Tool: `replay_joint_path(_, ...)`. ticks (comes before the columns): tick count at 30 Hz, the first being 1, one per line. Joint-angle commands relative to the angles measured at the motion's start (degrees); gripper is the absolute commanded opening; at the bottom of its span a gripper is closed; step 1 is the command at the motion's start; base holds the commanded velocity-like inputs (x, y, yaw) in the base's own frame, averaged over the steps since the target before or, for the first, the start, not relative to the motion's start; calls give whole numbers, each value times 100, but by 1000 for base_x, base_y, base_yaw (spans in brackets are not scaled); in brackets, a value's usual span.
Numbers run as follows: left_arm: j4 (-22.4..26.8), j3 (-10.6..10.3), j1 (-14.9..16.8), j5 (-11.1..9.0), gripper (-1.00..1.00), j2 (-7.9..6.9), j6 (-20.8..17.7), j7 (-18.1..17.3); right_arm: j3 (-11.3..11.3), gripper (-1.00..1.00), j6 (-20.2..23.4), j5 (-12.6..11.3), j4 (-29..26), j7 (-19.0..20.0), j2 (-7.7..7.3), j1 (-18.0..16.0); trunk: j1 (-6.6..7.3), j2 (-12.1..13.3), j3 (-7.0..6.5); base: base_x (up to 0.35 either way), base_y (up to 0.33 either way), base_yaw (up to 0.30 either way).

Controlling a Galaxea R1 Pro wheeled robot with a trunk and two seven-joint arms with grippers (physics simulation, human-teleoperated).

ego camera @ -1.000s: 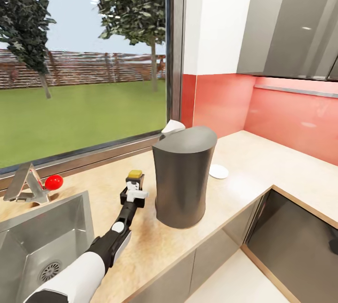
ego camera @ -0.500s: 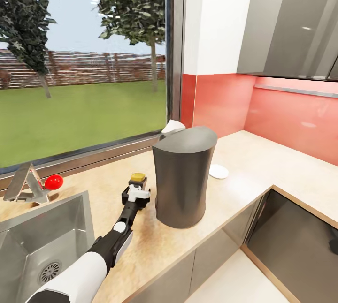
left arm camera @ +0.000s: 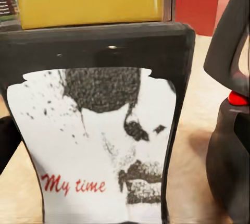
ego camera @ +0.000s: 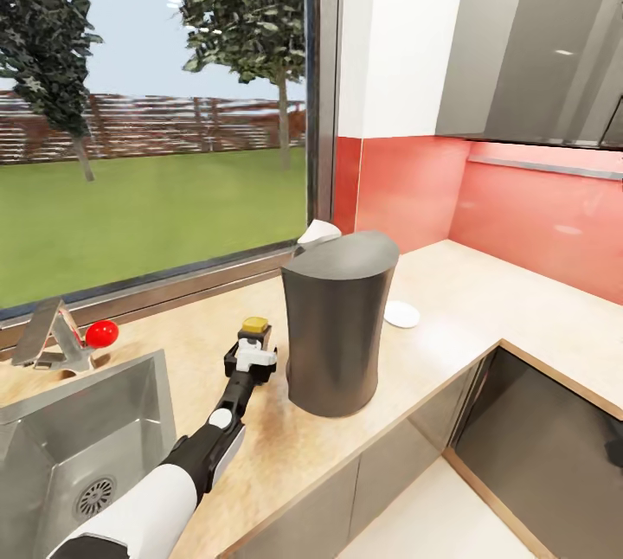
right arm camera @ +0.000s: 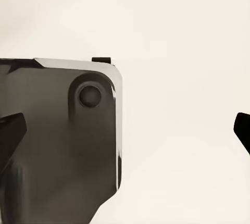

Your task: Set up a coffee station on the kitchen countertop: keep the coffee maker on the countertop, move the bottle of coffee from the kitchen shelf to the counter next to the coffee maker, place a paper coffee filter on top of the coffee maker, put the saucer next to the coffee maker with the coffee cup on the saucer, and place the electric kettle next to the coffee maker.

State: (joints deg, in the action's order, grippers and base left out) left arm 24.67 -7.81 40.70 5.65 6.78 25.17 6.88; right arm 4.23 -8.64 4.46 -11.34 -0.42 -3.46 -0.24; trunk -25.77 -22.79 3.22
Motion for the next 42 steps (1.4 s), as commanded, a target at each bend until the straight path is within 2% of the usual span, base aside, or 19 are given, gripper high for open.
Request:
replay_joint_path(1,-6,-19,5,59,100,-1,13,59,43,100,-16,47,0,-2,3,-2,-1,-13,13,-256,0,0)
replay_joint_path(42,38,-19,8,59,100,-9,5,59,43,100,-16,47,0,-2,11,-2,-1,-13,13,-16,0,0)
